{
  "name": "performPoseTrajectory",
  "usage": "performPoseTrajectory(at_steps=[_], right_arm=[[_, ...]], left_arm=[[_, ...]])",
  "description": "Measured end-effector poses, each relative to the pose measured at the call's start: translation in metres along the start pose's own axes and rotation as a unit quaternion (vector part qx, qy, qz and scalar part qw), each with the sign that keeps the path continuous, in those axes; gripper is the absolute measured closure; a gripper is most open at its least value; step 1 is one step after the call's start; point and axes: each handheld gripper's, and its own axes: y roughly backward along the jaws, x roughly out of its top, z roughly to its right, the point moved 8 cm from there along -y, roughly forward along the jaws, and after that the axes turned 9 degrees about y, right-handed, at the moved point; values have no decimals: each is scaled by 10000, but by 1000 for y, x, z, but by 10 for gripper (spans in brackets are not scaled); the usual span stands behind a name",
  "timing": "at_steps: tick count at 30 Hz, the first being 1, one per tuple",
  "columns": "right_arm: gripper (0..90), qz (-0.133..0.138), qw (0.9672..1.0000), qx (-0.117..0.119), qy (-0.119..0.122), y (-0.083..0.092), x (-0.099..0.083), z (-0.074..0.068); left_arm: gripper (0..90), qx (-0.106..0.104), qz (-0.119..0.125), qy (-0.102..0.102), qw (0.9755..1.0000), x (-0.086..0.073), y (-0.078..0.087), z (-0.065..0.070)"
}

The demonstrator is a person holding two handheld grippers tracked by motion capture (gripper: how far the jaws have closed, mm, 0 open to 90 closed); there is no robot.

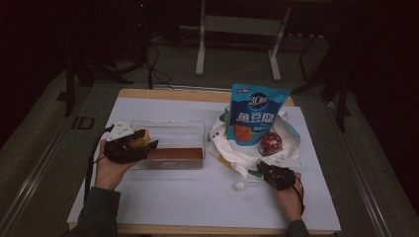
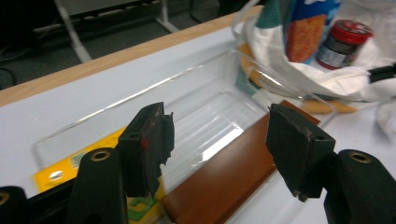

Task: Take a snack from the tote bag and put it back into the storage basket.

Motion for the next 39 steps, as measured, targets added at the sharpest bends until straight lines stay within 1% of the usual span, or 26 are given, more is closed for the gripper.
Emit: performPoseTrajectory(at_steps=[2,3,5,6,7,8,9,11,12,13,15,17,18,19,21,22,25,28,29,31,33,34,35,36,37,39], right_arm=[[793,0,10000,1,-4,0,0,0],[793,1,10000,0,-1,0,0,0],[793,0,10000,1,-1,0,0,0],[793,2,10000,0,-3,0,0,0],[793,2,10000,0,-3,0,0,0],[793,2,10000,-2,2,0,0,0],[792,3,10000,-1,0,0,0,0],[793,5,10000,1,-2,0,0,0],[792,6,10000,-2,3,0,0,0],[792,7,10000,-3,5,0,0,0],[789,11,10000,1,2,0,0,0],[789,11,10000,4,0,0,0,0],[789,11,10000,4,0,0,0,0],[788,12,10000,1,7,0,0,0],[788,7,10000,0,9,0,0,0],[788,10,10000,1,6,0,0,0],[787,12,10000,0,8,0,0,0],[784,18,10000,-3,10,0,0,0],[784,14,10000,-3,14,0,0,0],[784,16,10000,0,3,0,0,0],[784,15,10000,0,4,0,0,0],[784,11,10000,-3,13,0,0,0],[784,12,10000,-3,14,0,0,0],[784,10,10000,-5,17,0,0,0],[784,11,10000,-5,16,0,0,0],[784,13,10000,-4,14,0,0,0]], left_arm=[[399,-45,2,-4,10000,0,-2,2],[406,-128,41,-88,9999,0,-5,7],[419,-214,88,-145,9996,0,-8,14],[420,-214,88,-145,9996,0,-8,14],[420,-252,91,-172,9995,-1,-10,17],[425,-293,82,-219,9993,-1,-12,21],[425,-318,67,-317,9990,-2,-17,27],[430,-337,55,-334,9989,-3,-19,30],[430,-375,59,-344,9987,-3,-21,33],[430,-367,75,-377,9986,-5,-25,37],[433,-374,76,-388,9985,-6,-27,40],[440,-434,121,-428,9981,-9,-33,47],[443,-434,121,-428,9981,-9,-33,47],[445,-497,164,-423,9977,-11,-36,52],[451,-516,185,-417,9976,-11,-37,54],[452,-595,209,-401,9972,-13,-40,57],[455,-595,188,-416,9972,-15,-44,61],[461,-648,158,-427,9969,-18,-48,65],[463,-709,148,-441,9964,-21,-50,68],[463,-714,145,-466,9963,-22,-51,69],[464,-791,171,-461,9957,-24,-52,73],[464,-843,155,-462,9952,-27,-54,76],[464,-843,155,-462,9952,-27,-54,76],[458,-933,35,-458,9946,-31,-57,80],[453,-933,35,-458,9946,-31,-57,80],[453,-941,-43,-533,9941,-36,-60,83]])
